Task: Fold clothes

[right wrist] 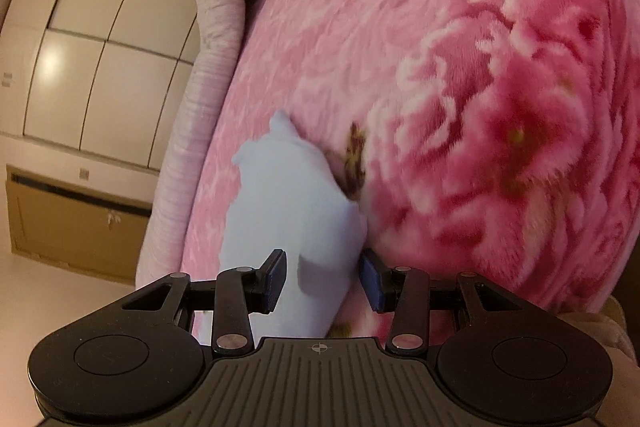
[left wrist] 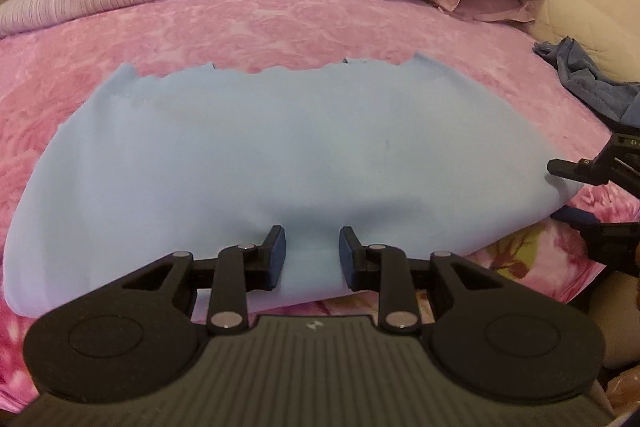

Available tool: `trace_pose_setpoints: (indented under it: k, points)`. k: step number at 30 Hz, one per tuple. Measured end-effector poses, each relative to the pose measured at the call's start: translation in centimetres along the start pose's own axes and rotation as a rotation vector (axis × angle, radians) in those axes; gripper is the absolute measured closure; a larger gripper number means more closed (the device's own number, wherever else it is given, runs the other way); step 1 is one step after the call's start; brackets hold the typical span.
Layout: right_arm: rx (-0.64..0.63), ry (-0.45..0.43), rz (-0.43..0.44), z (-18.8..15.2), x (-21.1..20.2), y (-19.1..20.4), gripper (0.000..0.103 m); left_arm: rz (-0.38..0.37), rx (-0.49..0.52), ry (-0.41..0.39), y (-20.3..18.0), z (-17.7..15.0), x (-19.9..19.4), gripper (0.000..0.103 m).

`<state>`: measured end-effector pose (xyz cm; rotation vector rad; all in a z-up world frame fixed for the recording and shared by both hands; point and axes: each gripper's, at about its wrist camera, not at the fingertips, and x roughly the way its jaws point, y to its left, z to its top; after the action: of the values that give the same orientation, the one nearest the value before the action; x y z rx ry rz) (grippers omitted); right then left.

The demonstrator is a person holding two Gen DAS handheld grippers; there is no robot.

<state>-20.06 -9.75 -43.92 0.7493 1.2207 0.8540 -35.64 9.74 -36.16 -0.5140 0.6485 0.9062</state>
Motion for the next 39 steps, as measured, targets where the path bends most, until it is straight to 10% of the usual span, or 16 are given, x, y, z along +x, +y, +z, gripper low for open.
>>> trace_pose_setpoints:
  k: [8, 12, 18, 21, 29, 32, 39]
  points:
    - [-0.028, -0.05, -0.001, -0.1, 0.9, 0.4, 0.06, 0.018, -0.276, -0.067, 8.6, 0.5, -3.7, 0.079]
    - [-0.202, -0.042, -0.137, -0.7, 1.5, 2.8, 0.085, 0.029, -0.414, -0.067, 13.3, -0.3, -4.5, 0.081]
    - [-0.993, -0.179, -0.295, -8.8, 1.5, 13.2, 0.092, -0.042, -0.529, -0.099, 17.0, -0.9, -6.0, 0.081]
    - [-1.37, -0.189, -0.224, -15.9, 1.7, 16.8, 0.092, -0.07, -0.582, -0.114, 18.3, -1.4, -6.7, 0.081]
    - [-1.922, 0.197, -0.146, -31.5, 6.4, 15.2, 0.075, -0.111, -0.677, -0.111, 20.1, -3.3, -7.7, 0.081]
    - [-2.027, 0.165, -0.127, -32.9, 5.6, 14.4, 0.062, -0.115, -0.68, -0.104, 20.1, -3.4, -7.9, 0.08]
    - [-1.823, 0.109, 0.194, -27.2, -0.8, 18.7, 0.046, -0.163, -0.664, -0.121, 19.4, -1.5, -8.0, 0.073]
